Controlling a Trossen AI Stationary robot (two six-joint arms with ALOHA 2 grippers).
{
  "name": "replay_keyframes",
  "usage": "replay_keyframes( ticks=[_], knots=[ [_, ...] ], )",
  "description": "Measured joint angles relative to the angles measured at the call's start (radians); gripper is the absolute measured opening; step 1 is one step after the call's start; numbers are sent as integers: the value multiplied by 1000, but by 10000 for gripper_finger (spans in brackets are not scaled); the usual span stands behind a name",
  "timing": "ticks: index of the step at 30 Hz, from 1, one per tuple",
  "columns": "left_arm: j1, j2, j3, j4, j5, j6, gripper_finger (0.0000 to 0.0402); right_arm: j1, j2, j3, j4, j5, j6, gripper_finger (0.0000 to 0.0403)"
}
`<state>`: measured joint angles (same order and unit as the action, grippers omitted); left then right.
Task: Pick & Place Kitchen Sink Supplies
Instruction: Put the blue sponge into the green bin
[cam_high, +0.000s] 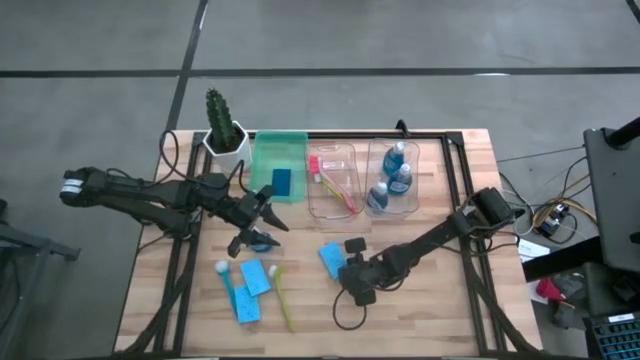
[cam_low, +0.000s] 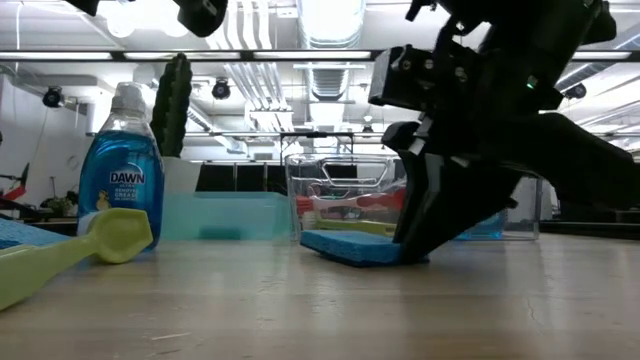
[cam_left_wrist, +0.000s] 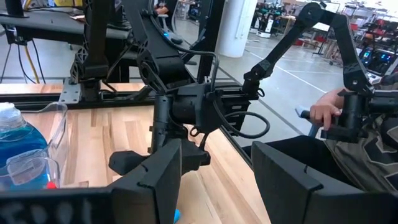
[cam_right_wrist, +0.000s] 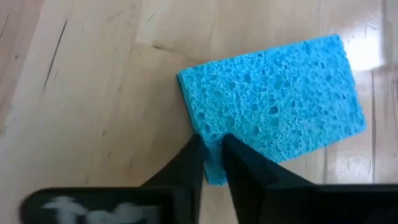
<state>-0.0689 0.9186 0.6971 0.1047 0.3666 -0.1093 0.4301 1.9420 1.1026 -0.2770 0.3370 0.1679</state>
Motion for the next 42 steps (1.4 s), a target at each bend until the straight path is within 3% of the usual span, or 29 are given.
replay_keyframes(
  ticks=[5,10,21,29,39,42],
  knots=[
    [0,2,0,0,0,10,188,-1,-10,38,-31,0,12,13],
    [0,2,-5,1,0,32,188,11,-42,107,-117,-1,16,9],
    [-6,6,-77,22,1,185,188,67,-135,273,-98,-76,-63,8],
    [-69,23,-126,118,-1,289,188,90,-157,363,-104,-85,-109,8],
    [-131,32,-141,178,-140,404,188,82,-178,417,-81,-92,-148,8],
    [-143,36,-141,175,-141,436,188,78,-191,417,-82,-93,-152,8]
  ],
)
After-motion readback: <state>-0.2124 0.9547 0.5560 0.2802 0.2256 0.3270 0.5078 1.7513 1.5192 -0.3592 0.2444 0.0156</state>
